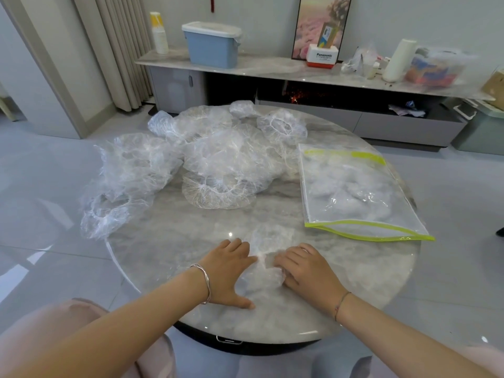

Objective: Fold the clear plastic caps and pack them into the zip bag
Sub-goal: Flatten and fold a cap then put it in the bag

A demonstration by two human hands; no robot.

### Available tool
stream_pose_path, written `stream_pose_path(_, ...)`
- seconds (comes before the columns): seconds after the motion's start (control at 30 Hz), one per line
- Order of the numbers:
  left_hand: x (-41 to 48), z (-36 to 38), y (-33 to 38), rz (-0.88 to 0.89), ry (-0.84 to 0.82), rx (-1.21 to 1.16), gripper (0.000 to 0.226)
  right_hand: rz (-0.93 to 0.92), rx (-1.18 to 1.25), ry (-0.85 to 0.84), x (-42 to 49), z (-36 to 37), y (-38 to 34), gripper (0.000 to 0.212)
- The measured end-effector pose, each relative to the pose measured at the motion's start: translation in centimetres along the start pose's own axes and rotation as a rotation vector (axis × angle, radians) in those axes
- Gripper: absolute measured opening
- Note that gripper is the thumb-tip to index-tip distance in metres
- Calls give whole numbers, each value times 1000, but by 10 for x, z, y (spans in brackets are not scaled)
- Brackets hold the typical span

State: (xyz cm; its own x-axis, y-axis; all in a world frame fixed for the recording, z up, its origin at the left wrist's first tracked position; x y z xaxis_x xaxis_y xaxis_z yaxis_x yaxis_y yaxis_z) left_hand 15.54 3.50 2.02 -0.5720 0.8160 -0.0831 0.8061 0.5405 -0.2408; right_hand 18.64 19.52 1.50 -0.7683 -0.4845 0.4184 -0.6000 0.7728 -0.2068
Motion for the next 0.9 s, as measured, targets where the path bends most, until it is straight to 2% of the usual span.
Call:
stream_pose_path(0.07,2,-1,3,18,54,-21,97,-84,-2,10,-3,-2,-9,27)
stream_pose_path(0.13,2,4,4,41,8,-36,98,-189,-18,-8,-5,2,-20,24)
stream_pose_path(0.2,3,6,4,35,-26,-34,101,-199,4,-24,-5,6,-22,23)
stream_pose_path(0.27,4,5,-1,1,11,-55,98,-58,140,-9,1,2,-15,21)
stream_pose_path(0.37,6,2,-11,-62,91,-172,84,363,504,51,8,-12,-1,12)
stream_pose_path(0.47,8,3,-20,-250,107,-366,61,699,862,115,9,-7,12,14)
stream_pose_path(0.53,8,8,-25,-376,64,-532,39,815,933,165,10,-1,21,9)
stream_pose_path(0.6,10,13,-29,-469,68,-678,45,882,964,186,10,6,26,21)
stream_pose_path(0.67,10,20,-33,-526,69,-743,41,923,957,218,10,8,29,34)
stream_pose_path(0.73,11,25,-34,-549,56,-779,34,837,830,272,14,2,27,45)
stream_pose_path(0.8,12,28,-33,-570,51,-825,30,613,577,307,18,-10,18,50)
stream_pose_path(0.83,12,29,-32,-589,51,-858,28,492,463,279,20,-12,12,51)
stream_pose_path(0.9,12,28,-30,-612,58,-897,26,339,311,120,22,-5,1,50)
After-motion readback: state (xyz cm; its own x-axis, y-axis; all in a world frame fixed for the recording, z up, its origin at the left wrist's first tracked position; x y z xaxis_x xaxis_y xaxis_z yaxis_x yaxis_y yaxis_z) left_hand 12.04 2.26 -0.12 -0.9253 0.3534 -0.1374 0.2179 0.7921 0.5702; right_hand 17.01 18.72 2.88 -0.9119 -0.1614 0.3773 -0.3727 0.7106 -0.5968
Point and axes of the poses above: each hand's wrist, its own x-axis towards the middle knuckle, its own z-axis out of the palm, y = z × x, the point moved 5 cm from there along x, towards the middle knuckle, and after that the axes turned 11 degrees about x, right-handed, at the moved point
